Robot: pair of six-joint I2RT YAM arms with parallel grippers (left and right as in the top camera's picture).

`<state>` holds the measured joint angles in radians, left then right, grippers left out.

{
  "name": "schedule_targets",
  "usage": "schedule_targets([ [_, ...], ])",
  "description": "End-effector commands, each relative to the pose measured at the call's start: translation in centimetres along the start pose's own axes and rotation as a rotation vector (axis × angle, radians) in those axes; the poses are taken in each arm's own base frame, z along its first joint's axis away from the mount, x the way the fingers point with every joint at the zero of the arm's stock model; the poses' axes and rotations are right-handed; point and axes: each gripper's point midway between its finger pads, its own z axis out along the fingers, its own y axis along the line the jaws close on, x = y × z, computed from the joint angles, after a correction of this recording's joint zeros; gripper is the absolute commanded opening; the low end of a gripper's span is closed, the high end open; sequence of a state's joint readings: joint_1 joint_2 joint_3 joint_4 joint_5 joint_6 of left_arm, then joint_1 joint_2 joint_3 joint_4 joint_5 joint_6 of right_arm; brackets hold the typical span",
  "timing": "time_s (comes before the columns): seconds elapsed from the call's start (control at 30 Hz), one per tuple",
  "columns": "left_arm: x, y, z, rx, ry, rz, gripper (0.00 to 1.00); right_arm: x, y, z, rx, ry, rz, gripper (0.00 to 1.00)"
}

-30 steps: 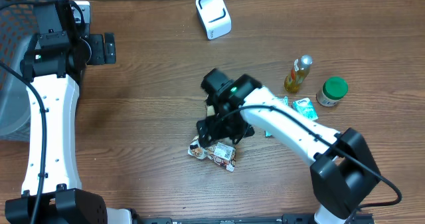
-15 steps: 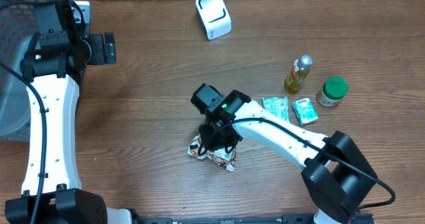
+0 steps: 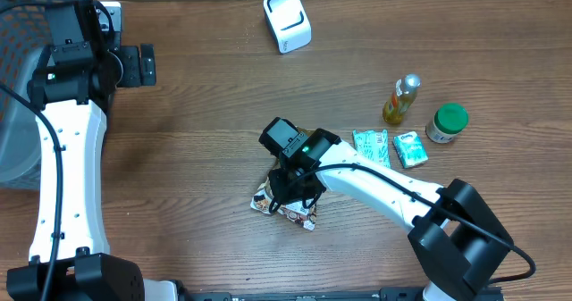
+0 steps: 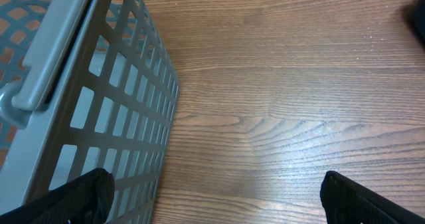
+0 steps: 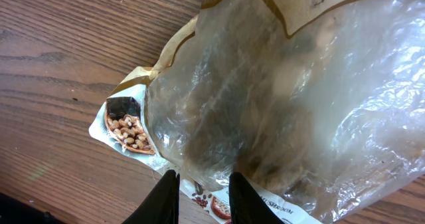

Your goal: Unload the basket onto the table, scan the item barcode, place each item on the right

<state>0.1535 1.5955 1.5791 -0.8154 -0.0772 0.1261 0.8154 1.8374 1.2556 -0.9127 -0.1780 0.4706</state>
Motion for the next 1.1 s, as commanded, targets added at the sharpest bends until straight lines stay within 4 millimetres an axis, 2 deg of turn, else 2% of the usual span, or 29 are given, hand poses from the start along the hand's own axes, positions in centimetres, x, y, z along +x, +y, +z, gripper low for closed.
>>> schedule_targets([
  [0.0,-0.3,0.2,-0.1,0.005,-0.009,-0.018,1.00,0.5,-2.9,1.2,0.082,0.027,0.046,0.22],
  [0.33,-0.3,0.2,-0.1,0.005,-0.010,-0.018,1.00,-0.9,-6.1,0.7,0.197,-0.030,0.080,0.23],
  [0.67,-0.3,0.2,-0.1,0.005,-0.010,-0.018,1.00,-3.1,-9.9,-0.4,0.326,-0.120,0.130,0.28],
  [0.77,-0.3,0.2,-0.1,0.005,-0.009,-0.018,1.00,-3.5,-9.7,-0.3,0.317,-0.136,0.122,0.30],
  [0.97,-0.3,0.2,-0.1,0.005,-0.010,-0.018,1.00,-2.8,-7.9,0.2,0.211,-0.076,0.038,0.46],
  [1.07,-0.3,0.2,-0.1,0.005,-0.009,-0.018,1.00,-2.8,-7.6,0.2,0.203,-0.070,0.009,0.53],
])
